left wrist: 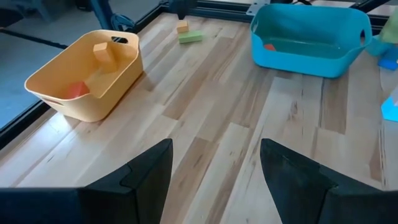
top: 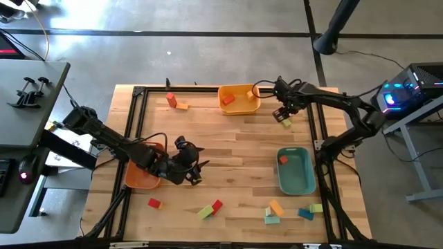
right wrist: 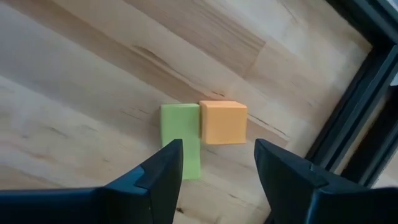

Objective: Sort blocks by size
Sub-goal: Put the yellow small block into the right bin

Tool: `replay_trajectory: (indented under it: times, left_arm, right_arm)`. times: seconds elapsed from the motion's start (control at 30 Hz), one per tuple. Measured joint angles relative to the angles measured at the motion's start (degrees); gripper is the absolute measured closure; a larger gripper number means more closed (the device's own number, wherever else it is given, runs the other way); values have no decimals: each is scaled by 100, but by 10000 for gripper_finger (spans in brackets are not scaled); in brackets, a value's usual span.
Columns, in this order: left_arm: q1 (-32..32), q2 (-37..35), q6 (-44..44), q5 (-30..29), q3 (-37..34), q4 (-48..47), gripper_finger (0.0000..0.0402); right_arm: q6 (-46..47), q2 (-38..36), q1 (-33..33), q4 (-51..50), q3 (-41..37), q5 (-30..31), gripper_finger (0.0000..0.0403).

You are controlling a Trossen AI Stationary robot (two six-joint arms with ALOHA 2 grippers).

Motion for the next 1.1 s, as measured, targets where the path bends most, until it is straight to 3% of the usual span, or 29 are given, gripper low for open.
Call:
replay_trajectory:
  times: [0.67, 1.1]
  left_arm:
    - [-181, 0, -9, -107, 0, -14, 172]
    - [-179, 0, -14, -107, 0, -12, 172]
  right_arm:
    - [-54, 969, -42, 341, 0, 237, 190]
    - [-319, 995, 204, 191, 13, -691, 207]
